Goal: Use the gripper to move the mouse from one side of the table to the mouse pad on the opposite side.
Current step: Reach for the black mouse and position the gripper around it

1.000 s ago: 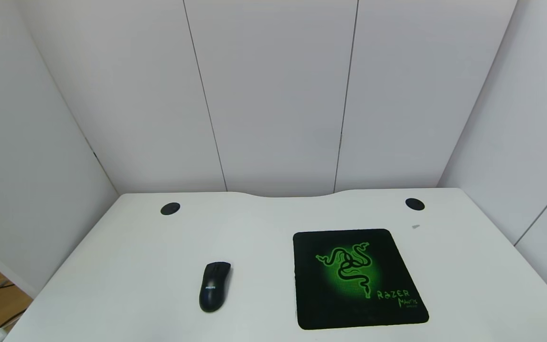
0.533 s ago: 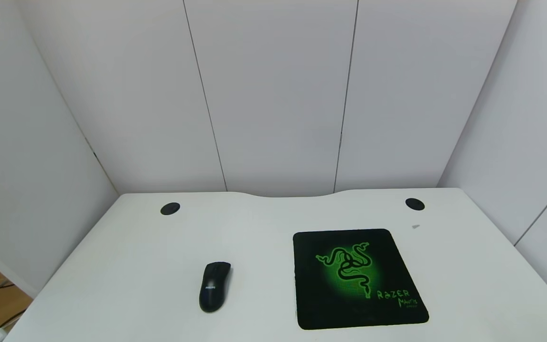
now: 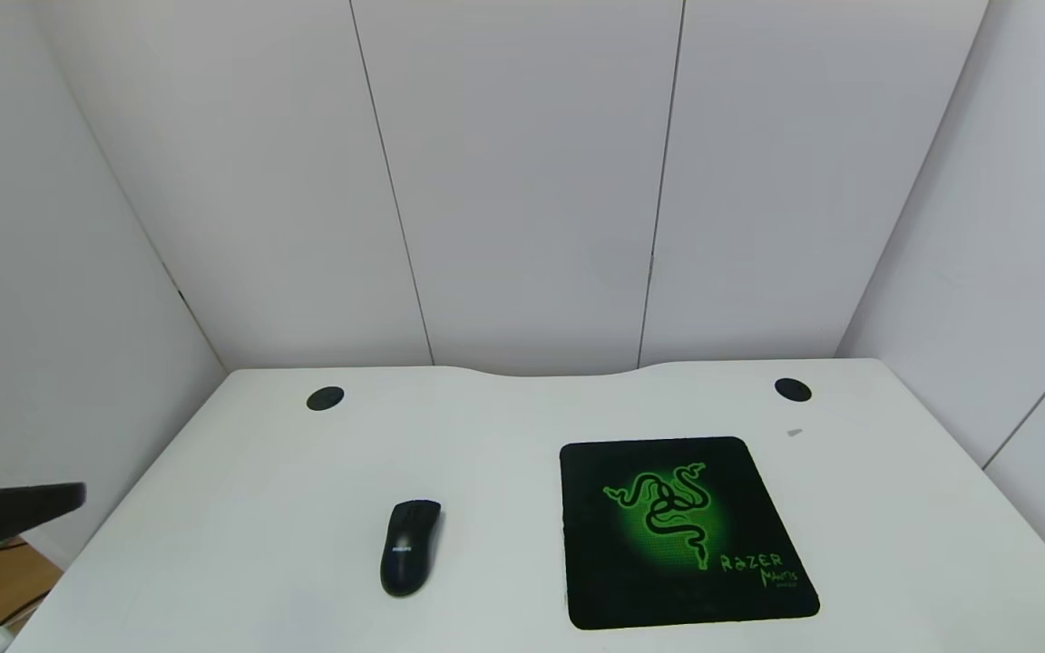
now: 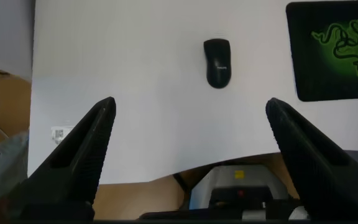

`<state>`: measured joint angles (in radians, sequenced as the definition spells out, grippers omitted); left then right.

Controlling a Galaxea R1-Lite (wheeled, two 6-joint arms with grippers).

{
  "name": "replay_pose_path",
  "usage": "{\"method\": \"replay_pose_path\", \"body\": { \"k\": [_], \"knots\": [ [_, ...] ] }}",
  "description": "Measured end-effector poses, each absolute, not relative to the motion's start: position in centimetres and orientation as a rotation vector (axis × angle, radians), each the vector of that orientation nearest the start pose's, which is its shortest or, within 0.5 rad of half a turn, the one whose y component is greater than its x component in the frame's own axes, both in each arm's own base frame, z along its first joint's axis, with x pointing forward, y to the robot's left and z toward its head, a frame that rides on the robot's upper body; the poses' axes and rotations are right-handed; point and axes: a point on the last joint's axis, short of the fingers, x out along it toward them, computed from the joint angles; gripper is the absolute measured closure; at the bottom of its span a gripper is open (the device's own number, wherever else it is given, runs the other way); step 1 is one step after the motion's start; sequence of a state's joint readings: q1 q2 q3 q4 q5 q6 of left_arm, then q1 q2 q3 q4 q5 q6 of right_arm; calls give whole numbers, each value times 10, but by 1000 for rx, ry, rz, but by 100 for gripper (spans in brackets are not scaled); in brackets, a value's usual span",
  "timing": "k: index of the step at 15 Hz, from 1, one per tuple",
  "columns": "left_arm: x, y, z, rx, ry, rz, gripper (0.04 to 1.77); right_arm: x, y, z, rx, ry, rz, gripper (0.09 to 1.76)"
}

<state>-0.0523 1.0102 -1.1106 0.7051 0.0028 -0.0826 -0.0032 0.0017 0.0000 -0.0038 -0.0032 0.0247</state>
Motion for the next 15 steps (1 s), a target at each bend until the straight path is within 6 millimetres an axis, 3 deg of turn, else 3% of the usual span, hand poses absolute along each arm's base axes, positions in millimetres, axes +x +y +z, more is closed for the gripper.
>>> {"method": "replay_pose_path", "body": {
  "k": [7,15],
  "knots": [
    [178,-30,282,-106,912,-67,9,-23,0,76,25,-3,-6,14],
    [259,-68,230,-98,1122,-63,9,-23,0,76,24,-3,-6,14]
  ]
}}
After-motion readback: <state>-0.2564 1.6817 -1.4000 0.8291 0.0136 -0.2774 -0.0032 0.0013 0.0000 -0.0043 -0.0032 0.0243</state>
